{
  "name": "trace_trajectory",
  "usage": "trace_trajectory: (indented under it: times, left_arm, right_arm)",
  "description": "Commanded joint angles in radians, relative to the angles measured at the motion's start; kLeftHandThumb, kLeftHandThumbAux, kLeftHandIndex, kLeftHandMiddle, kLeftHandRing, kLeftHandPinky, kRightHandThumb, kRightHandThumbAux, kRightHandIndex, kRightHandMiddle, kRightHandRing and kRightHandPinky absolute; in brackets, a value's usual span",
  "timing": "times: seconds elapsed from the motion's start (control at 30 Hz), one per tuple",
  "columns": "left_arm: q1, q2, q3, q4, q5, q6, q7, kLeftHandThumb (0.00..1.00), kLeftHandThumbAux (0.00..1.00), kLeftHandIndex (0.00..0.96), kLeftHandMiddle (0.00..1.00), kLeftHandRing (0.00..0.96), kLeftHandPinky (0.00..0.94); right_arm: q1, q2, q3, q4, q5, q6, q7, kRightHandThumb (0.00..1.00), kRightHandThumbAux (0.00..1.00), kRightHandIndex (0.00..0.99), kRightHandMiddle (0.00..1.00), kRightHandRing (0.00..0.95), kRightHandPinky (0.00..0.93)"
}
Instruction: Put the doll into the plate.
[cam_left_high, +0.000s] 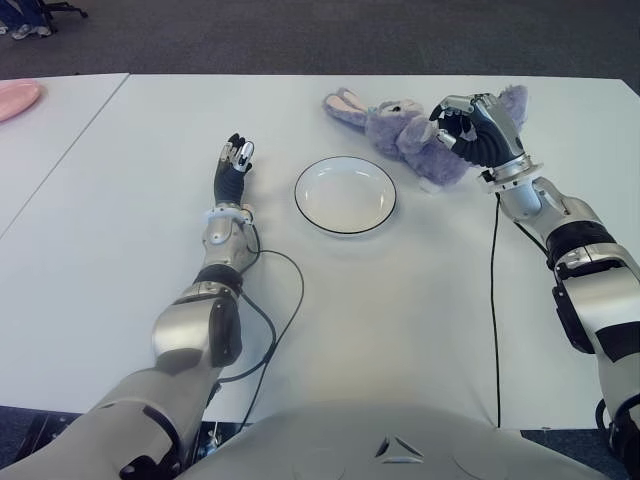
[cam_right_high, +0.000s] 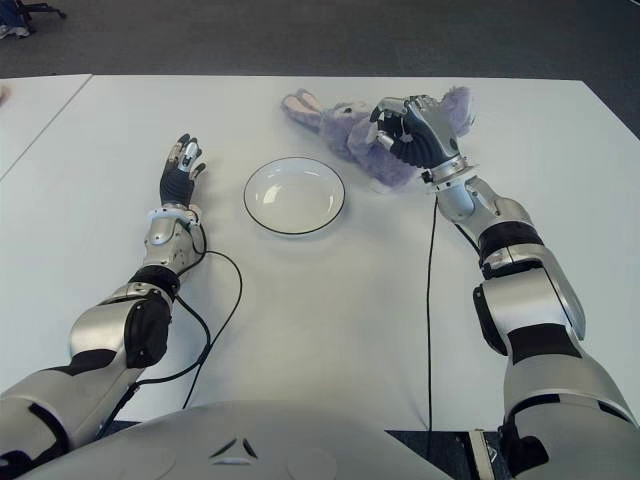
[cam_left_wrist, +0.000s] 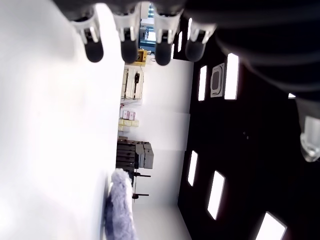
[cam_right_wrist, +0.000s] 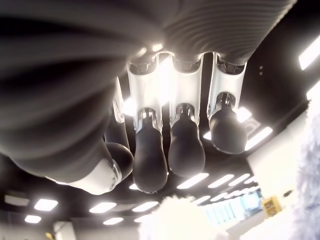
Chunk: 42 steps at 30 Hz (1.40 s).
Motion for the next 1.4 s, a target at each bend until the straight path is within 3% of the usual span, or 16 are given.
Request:
trace_trajectory:
  times: [0.03, 0.23, 0.33, 0.37, 0.4, 0.43, 0.53, 0.63, 0.8, 0.9, 1.4]
  left_arm:
    - [0.175, -0.07, 0.006, 0.12, 0.0, 0.12, 0.004, 0.0, 0.439, 0.038, 0.085, 0.068, 0.061]
    - [0.173, -0.071, 0.004, 0.121, 0.002, 0.125, 0.004, 0.0, 0.438, 0.038, 0.083, 0.068, 0.063]
    - [0.172, -0.07, 0.005, 0.121, 0.002, 0.125, 0.003, 0.0, 0.439, 0.036, 0.082, 0.069, 0.065]
    - [0.172, -0.07, 0.005, 0.121, 0.002, 0.125, 0.003, 0.0, 0.439, 0.036, 0.082, 0.069, 0.066]
    - [0.172, -0.069, 0.002, 0.121, 0.005, 0.127, 0.006, 0.0, 0.44, 0.035, 0.082, 0.069, 0.066]
    - [0.172, -0.068, -0.002, 0.121, 0.009, 0.129, 0.012, 0.0, 0.441, 0.035, 0.083, 0.069, 0.065]
    - [0.17, -0.067, -0.006, 0.122, 0.014, 0.131, 0.021, 0.0, 0.45, 0.035, 0.084, 0.068, 0.059]
    - [0.169, -0.068, -0.003, 0.122, 0.011, 0.125, 0.017, 0.0, 0.452, 0.035, 0.083, 0.068, 0.061]
    - [0.166, -0.068, -0.002, 0.122, 0.007, 0.137, 0.014, 0.0, 0.455, 0.035, 0.083, 0.069, 0.066]
    - [0.166, -0.072, -0.001, 0.122, 0.005, 0.139, 0.014, 0.0, 0.458, 0.034, 0.085, 0.071, 0.067]
    - [0.169, -0.071, -0.015, 0.122, 0.023, 0.135, 0.03, 0.0, 0.459, 0.036, 0.087, 0.073, 0.062]
  right_arm:
    - [0.034, -0.013, -0.026, -0.05, 0.021, -0.024, 0.034, 0.683, 0.734, 0.433, 0.738, 0.74, 0.747]
    - [0.036, -0.013, -0.042, -0.078, 0.006, -0.011, 0.011, 0.682, 0.735, 0.431, 0.718, 0.718, 0.692]
    - [0.026, -0.009, -0.042, -0.068, -0.009, 0.002, -0.001, 0.679, 0.736, 0.426, 0.651, 0.654, 0.635]
    - [0.022, -0.01, -0.04, -0.062, -0.015, 0.005, -0.003, 0.437, 0.747, 0.402, 0.515, 0.512, 0.509]
    - [0.018, -0.012, -0.037, -0.056, -0.023, 0.01, -0.008, 0.279, 0.754, 0.385, 0.426, 0.42, 0.427]
    - [0.011, -0.017, -0.029, -0.047, -0.04, 0.025, -0.017, 0.223, 0.752, 0.37, 0.392, 0.383, 0.389]
    - [-0.004, -0.028, -0.01, -0.035, -0.084, 0.067, -0.044, 0.058, 0.668, 0.203, 0.194, 0.155, 0.13]
    - [-0.01, -0.035, 0.001, -0.038, -0.116, 0.098, -0.069, 0.019, 0.606, 0.113, 0.101, 0.053, 0.042]
    - [-0.023, -0.047, 0.008, -0.025, -0.131, 0.125, -0.074, 0.003, 0.556, 0.041, 0.025, 0.008, 0.006]
    - [-0.029, -0.062, 0.003, -0.007, -0.11, 0.145, -0.014, 0.0, 0.538, 0.014, 0.008, 0.002, 0.002]
    - [-0.028, -0.06, 0.006, 0.024, -0.095, 0.2, 0.047, 0.043, 0.525, 0.0, 0.0, 0.0, 0.0]
